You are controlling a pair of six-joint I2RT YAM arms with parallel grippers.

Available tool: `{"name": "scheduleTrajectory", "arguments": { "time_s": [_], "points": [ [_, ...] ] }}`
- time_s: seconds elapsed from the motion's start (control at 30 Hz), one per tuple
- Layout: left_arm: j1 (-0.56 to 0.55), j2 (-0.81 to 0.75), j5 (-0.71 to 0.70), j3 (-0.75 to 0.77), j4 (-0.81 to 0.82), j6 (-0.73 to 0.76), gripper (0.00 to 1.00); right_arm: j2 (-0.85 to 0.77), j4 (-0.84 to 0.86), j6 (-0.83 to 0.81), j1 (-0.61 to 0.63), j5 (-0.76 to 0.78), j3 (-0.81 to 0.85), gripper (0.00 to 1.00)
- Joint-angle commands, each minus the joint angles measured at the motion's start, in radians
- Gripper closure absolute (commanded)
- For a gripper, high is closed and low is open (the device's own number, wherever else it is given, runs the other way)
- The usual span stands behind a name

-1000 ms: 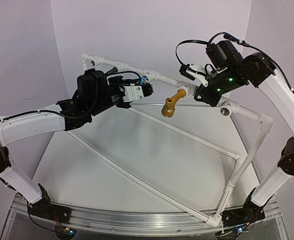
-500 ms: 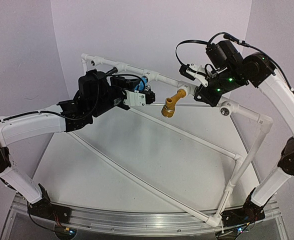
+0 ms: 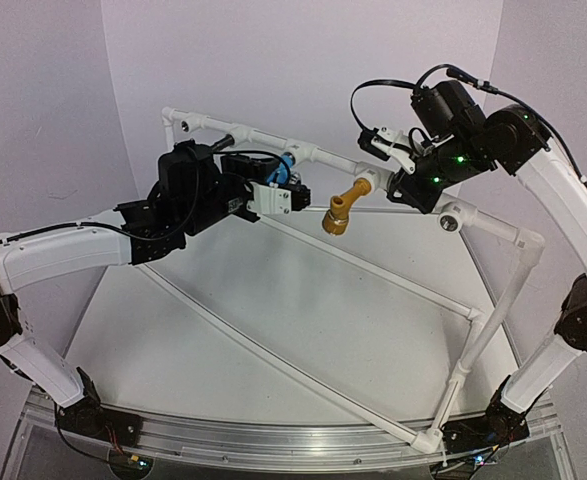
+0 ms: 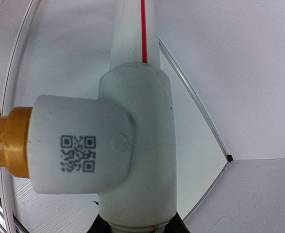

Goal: Install the water faucets

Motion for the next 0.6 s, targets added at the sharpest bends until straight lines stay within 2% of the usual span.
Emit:
{"name": "scheduleTrajectory", "arguments": {
  "time_s": [0.0, 0.23, 0.43, 0.57],
  "points": [
    [0.003, 0.047, 0.010, -0.001, -0.118, -0.014, 0.66, -0.014, -0.022, 0.032, 0.034, -0.093, -0.012, 1.00],
    [0.003, 0.043, 0.006, 0.008, -0.102, -0.021, 0.60, -0.016, -0.020, 0.033, 0.034, -0.093, -0.013, 1.00],
    [0.002, 0.031, 0.018, 0.019, -0.068, -0.044, 0.73, -0.017, -0.021, 0.033, 0.034, -0.092, -0.013, 1.00],
    [0.000, 0.026, 0.027, 0.019, -0.047, -0.073, 0.86, -0.016, -0.018, 0.032, 0.035, -0.093, -0.013, 1.00]
  ]
}}
